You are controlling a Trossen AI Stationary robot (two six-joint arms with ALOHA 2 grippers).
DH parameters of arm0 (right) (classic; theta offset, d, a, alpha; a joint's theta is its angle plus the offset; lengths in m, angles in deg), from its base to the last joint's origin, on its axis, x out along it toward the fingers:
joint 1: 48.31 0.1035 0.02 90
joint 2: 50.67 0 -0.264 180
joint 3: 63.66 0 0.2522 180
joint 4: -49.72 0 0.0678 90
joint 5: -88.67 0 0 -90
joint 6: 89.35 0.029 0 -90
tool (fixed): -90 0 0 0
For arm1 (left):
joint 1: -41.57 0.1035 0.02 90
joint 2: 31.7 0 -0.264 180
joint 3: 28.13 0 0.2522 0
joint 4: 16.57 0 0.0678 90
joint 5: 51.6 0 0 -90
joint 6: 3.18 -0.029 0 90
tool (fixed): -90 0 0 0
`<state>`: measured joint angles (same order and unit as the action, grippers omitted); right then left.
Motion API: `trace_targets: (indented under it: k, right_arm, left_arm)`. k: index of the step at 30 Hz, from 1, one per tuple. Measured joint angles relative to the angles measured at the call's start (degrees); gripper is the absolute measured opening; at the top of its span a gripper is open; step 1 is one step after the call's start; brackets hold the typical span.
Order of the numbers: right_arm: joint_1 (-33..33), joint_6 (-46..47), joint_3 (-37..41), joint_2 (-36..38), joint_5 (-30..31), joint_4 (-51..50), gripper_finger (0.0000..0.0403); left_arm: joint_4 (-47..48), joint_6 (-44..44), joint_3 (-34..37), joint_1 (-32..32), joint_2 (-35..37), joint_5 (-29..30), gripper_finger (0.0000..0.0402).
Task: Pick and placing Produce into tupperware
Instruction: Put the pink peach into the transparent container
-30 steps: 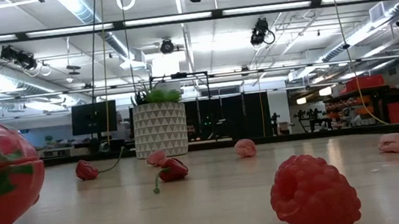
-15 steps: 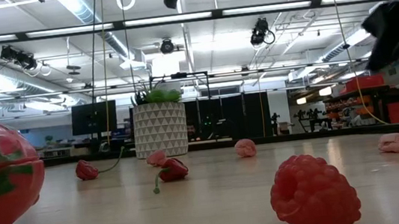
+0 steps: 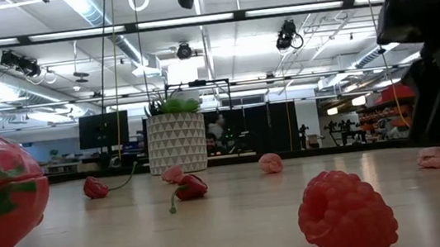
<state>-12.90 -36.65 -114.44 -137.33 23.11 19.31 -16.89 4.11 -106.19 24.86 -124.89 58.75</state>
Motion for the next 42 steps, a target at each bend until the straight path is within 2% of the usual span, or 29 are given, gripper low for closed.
trace_targets:
  k: [11, 14, 21, 27, 33, 37, 42]
  right_arm:
    - [0.0, 1.4, -0.1, -4.9, -0.7, 2.4, 0.0239]
    - [0.0, 1.5, -0.1, -4.6, -0.8, 2.1, 0.0214]
    - [0.0, -0.4, 0.0, -1.3, -1.5, 1.9, 0.0129]
    - [0.2, 1.1, 0.0, 6.9, -7.8, -1.0, 0.0091]
    - [3.9, 9.4, 0.0, 19.5, -17.2, -5.3, 0.0091]
    - [10.1, 24.0, 0.0, 27.2, -21.6, -11.3, 0.0089]
    - [21.3, 40.0, 0.0, 30.7, -21.8, -18.9, 0.0085]
  left_arm:
    - [0.4, 0.0, 0.0, -1.2, 0.0, 0.0, 0.0109]
    - [0.4, 0.0, 0.0, -1.2, 0.0, 0.0, 0.011]
    - [0.4, 0.0, 0.0, -1.2, 0.0, 0.0, 0.0109]
    - [0.4, 0.0, 0.0, -1.2, 0.0, 0.0, 0.0109]
    - [0.5, 0.0, 0.0, -1.2, 0.0, 0.0, 0.011]
    - [0.7, 1.2, 0.0, -1.2, 0.0, 0.0, 0.0109]
    - [0.8, 1.5, 0.0, -1.2, 0.0, 0.0, 0.0109]
